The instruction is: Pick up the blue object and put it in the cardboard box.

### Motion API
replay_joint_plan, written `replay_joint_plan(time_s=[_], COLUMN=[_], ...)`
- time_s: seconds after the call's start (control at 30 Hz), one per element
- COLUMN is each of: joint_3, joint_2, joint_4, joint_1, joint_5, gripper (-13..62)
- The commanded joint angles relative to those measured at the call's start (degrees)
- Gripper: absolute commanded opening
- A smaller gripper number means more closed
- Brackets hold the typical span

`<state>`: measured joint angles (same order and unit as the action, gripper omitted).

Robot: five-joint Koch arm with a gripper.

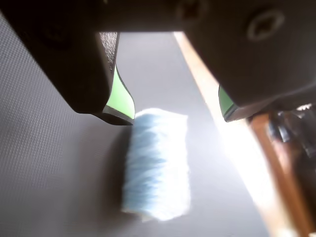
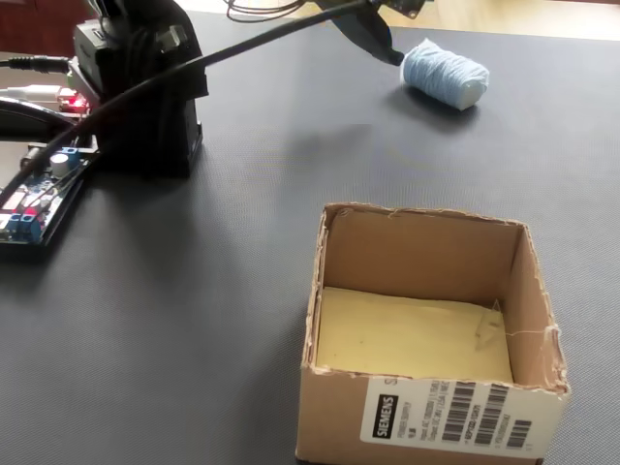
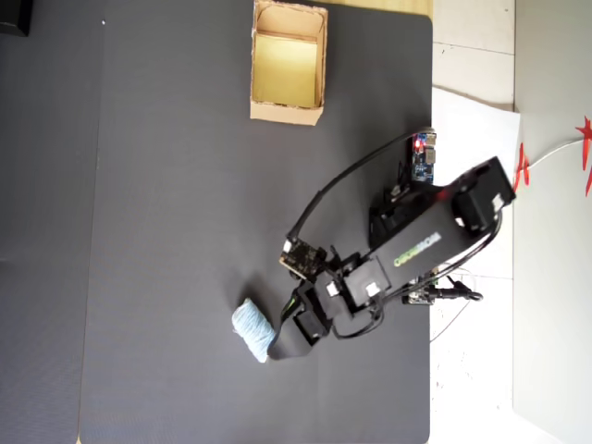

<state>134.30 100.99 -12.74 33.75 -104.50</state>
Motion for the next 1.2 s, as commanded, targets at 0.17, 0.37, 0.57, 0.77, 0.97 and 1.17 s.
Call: replay_joint_plan(time_s=[0.17,0.37,0.57,0.77,0.97,1.17], joint_3=[-12.92,-13.01,-12.48,-10.72,-11.69,-15.64], joint_2=[-9.32,-14.15,-17.05,-17.58,-19.42,-21.53], joint_4=[-0.79,-0.79,-1.14,-4.75,-9.23,-13.71], joint_1=[-4.04,-5.89,-6.06,-4.39,-2.72,-2.11], joint_5=[0.53,0.62,0.53,0.09,-0.35,-1.41], gripper=[32.9,33.0,32.9,31.6,29.4,22.1])
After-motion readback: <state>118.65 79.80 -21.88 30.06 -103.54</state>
